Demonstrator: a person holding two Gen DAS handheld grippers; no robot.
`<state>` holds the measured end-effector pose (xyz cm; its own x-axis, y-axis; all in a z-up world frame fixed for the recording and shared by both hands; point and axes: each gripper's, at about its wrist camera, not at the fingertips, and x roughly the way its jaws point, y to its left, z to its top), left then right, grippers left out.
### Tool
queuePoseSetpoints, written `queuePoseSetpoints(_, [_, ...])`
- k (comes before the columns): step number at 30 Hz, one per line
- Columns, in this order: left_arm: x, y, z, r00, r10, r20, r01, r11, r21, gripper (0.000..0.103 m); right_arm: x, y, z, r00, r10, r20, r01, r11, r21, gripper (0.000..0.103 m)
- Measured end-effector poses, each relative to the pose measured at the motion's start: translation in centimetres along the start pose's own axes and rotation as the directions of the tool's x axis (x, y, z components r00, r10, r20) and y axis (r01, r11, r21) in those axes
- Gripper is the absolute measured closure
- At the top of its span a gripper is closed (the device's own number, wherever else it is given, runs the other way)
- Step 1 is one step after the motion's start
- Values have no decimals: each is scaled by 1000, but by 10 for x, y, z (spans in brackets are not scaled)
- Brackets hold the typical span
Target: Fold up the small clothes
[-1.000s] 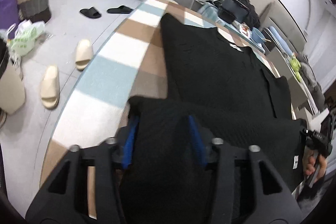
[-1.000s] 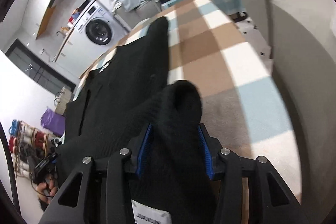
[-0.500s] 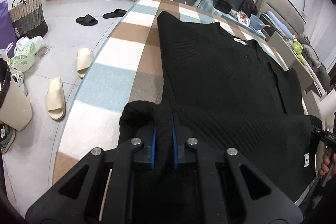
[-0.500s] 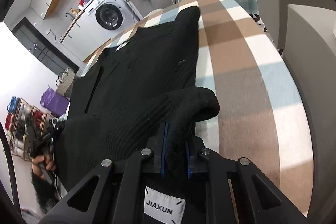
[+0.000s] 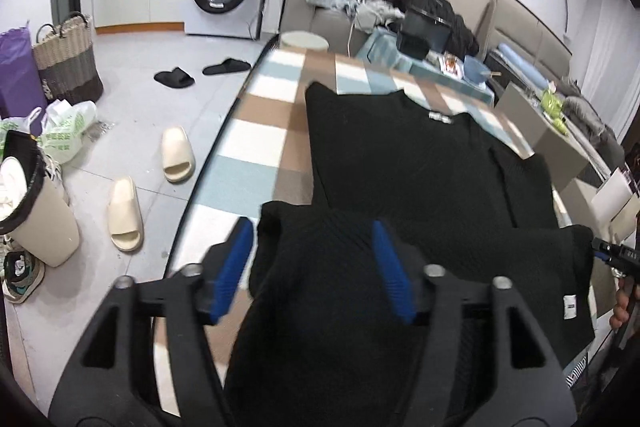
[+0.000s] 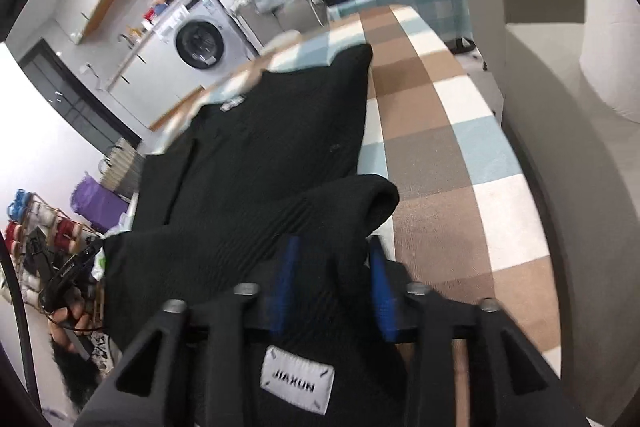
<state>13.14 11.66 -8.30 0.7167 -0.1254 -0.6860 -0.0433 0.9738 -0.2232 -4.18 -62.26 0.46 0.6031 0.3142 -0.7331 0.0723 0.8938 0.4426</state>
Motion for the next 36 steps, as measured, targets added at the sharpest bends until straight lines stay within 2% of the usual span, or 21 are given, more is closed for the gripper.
queuePoseSetpoints(2, [-17,5,-6,1000,6,12,-6,1000,-6,36,-10,-1,-7,1000,-30,9,30,1000,-5,46])
queuePoseSetpoints(6, [-26,16,-27,1000,14,-24,-15,999,-30,36,-26,-4,-21,1000,-13,25,13,1000,0,46])
queuePoseSetpoints(12, [4,30,-50,991,-2,-135,-10,996,-92,39,-22,-6,-34,1000,-17,3,17,1000,-7,46])
queuePoseSetpoints(15, [16,27,-50,989,-15,-148,1,996,-94,51,-17,-8,-36,999,-32,-6,32,999,-9,46])
queuePoseSetpoints(17, [20,24,-48,989,-29,-144,17,996,-89,68,-14,-10,-37,998,-57,-14,57,998,-1,46])
queuePoseSetpoints(18, [23,22,-46,990,-31,-140,19,996,-87,72,-12,-12,-36,998,-67,-19,67,998,6,46])
queuePoseSetpoints(20, [24,21,-42,992,-39,-121,29,996,-83,93,-8,-14,-35,997,-72,-23,72,997,16,52])
queuePoseSetpoints(22, [22,19,-38,993,-70,-99,61,994,-90,96,-2,-14,-33,997,-65,-31,66,998,16,60])
queuePoseSetpoints(24, [17,16,-36,994,-75,-76,69,994,-83,97,3,-12,-30,998,-57,-34,58,998,14,73])
queuePoseSetpoints(26, [9,13,-34,995,-78,-56,73,994,-82,98,6,-7,-28,998,-48,-28,48,999,0,91])
queuePoseSetpoints(27, [5,12,-33,996,-80,-42,76,994,-83,98,5,-3,-27,999,-39,-11,38,999,-17,95])
queuePoseSetpoints(32, [-20,7,-22,992,-121,22,122,989,-87,98,-28,17,-11,991,44,130,-33,996,-85,98])
queuePoseSetpoints(34, [-28,3,-12,990,-134,49,138,988,-73,98,-42,23,3,980,64,187,-47,994,-96,99])
queuePoseSetpoints(36, [-28,-1,-1,990,-124,66,128,990,-54,98,-45,29,17,974,48,223,-25,994,-105,99])
